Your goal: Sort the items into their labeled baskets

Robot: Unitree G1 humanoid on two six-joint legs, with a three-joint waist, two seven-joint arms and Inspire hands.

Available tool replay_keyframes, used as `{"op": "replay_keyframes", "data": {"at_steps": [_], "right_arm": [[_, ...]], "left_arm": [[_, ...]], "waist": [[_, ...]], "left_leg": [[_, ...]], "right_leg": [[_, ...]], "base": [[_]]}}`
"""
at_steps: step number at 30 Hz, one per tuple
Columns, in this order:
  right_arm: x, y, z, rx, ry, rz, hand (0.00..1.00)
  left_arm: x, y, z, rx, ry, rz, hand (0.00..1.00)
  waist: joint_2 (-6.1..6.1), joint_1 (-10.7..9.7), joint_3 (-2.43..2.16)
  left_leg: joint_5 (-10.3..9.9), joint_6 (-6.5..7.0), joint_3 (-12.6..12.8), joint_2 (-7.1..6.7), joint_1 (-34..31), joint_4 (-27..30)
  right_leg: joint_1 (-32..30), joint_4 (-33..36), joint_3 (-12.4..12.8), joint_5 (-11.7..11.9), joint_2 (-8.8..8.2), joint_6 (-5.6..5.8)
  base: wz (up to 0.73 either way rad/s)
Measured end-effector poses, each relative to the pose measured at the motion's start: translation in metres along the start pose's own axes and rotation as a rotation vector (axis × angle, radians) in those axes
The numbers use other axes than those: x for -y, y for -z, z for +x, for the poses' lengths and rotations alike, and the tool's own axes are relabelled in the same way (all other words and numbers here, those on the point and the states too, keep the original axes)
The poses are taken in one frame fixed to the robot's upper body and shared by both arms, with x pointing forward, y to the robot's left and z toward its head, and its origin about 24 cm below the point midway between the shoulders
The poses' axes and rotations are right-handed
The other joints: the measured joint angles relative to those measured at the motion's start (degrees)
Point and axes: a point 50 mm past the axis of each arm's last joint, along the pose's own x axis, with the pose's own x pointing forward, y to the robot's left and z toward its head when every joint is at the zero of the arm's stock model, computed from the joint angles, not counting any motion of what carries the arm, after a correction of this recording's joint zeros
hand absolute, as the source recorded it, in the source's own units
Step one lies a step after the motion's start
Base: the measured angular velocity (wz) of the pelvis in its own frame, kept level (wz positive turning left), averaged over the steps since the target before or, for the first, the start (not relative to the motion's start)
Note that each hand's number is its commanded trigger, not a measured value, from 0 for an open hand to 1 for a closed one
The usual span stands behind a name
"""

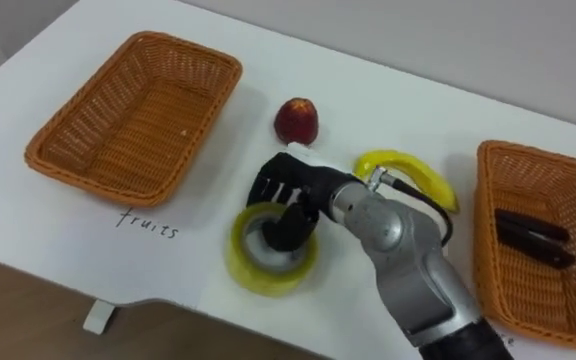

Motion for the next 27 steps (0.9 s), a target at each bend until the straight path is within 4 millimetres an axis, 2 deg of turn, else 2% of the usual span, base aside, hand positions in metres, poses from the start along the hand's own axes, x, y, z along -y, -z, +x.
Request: {"op": "replay_keyframes", "data": {"at_steps": [3, 5, 9, 13, 19, 23, 27], "right_arm": [[0.023, -0.001, -0.016, 0.034, 0.101, 0.029, 1.0], [0.033, -0.002, -0.022, 0.06, 0.143, 0.057, 1.0], [0.049, 0.003, -0.031, 0.077, 0.219, 0.096, 1.0], [0.054, 0.005, -0.034, 0.071, 0.265, 0.098, 1.0], [0.062, 0.004, -0.039, 0.111, 0.337, 0.133, 1.0], [0.074, 0.008, -0.048, 0.146, 0.443, 0.194, 1.0], [0.086, 0.021, -0.062, 0.163, 0.579, 0.279, 1.0]], "left_arm": [[-0.006, 0.01, 0.0, -0.024, -0.018, -0.021, 0.0], [-0.007, 0.014, -0.001, -0.031, -0.023, -0.023, 0.0], [-0.009, 0.015, -0.001, -0.018, -0.022, -0.032, 0.0], [-0.009, 0.017, -0.001, -0.024, -0.016, -0.032, 0.0], [-0.008, 0.025, -0.003, -0.031, -0.01, -0.031, 0.0], [-0.011, 0.034, -0.005, -0.032, -0.022, -0.041, 0.0], [-0.011, 0.036, -0.005, -0.031, -0.033, -0.038, 0.0]], "waist": [[-0.12, -1.5, -0.09], [-0.17, -2.2, -0.13], [-0.13, -3.8, -0.17], [0.33, -4.2, -0.31], [1.24, -5.4, -0.86], [1.42, -7.0, -0.76], [1.53, -7.8, -0.68]], "left_leg": [[0.0, 0.0, 0.7, 0.05, 0.6, 0.0], [0.0, 0.0, 1.3, 0.1, 1.1, 0.0], [0.0, 0.0, 1.7, 0.17, 1.6, 0.0], [0.0, 0.01, 2.0, 0.33, 2.0, 0.0], [0.0, 0.01, 2.1, 0.45, 2.4, 0.0], [0.0, 0.01, 2.2, 0.44, 2.9, 0.2], [0.0, 0.01, 2.4, 0.45, 3.3, 0.1]], "right_leg": [[0.2, 0.1, 0.7, 0.0, 0.04, 0.0], [0.3, 0.0, 1.5, 0.0, 0.08, 0.0], [0.9, 0.1, 1.6, 0.0, 0.09, 0.0], [0.9, 0.7, 1.7, 0.0, 0.11, -0.05], [1.1, 1.1, 1.7, 0.1, 0.15, -0.14], [1.9, 1.1, 1.6, 0.1, 0.12, -0.13], [1.9, 1.1, 1.9, 0.1, 0.15, -0.14]], "base": [[-0.14], [-0.18], [-0.03], [-0.02], [0.0], [0.03], [-0.04]]}}
